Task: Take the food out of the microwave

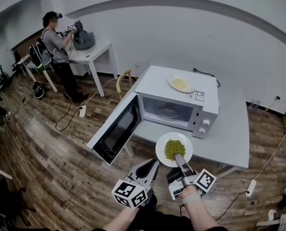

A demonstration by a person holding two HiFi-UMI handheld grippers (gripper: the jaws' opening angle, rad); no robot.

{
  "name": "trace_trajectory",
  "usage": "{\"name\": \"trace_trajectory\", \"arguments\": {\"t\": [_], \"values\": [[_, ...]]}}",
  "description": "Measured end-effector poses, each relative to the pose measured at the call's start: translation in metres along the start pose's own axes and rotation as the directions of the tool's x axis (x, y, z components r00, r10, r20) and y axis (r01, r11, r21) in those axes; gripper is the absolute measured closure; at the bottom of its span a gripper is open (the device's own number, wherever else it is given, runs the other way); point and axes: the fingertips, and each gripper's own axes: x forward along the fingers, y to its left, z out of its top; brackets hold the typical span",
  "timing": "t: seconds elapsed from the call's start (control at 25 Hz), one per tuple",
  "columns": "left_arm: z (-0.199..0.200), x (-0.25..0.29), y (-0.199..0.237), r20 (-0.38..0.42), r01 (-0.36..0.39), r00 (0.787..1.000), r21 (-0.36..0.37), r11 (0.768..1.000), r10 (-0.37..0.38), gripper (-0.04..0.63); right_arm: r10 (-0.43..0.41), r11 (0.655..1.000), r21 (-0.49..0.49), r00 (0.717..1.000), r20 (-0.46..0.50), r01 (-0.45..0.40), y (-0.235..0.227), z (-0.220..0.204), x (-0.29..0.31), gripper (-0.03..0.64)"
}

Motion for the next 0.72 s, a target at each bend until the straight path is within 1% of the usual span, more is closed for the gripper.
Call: {"name": "trace_trajectory", "arguments": {"t": [0.28, 0.6, 0.72], "values": [[-0.004, -0.018, -0.002, -0.002, -0.017, 1.0, -0.006, 1.0, 0.017, 0.561, 0.009, 1.0, 0.005, 1.0, -0.01, -0.009, 0.004, -0.013, -0.009, 0.541], [0.005, -0.026, -0.004, 0.009, 0.008, 1.0, -0.002, 1.0, -0.008, 0.561, 0.018, 1.0, -0.012, 1.0, 0.017, -0.018, 0.014, -0.02, -0.02, 0.541], [0.003, -0.035, -0.006, -0.004, 0.02, 1.0, -0.006, 1.0, -0.02, 0.561, 0.019, 1.0, -0.004, 0.999, 0.042, -0.019, 0.017, -0.025, -0.027, 0.541]]}}
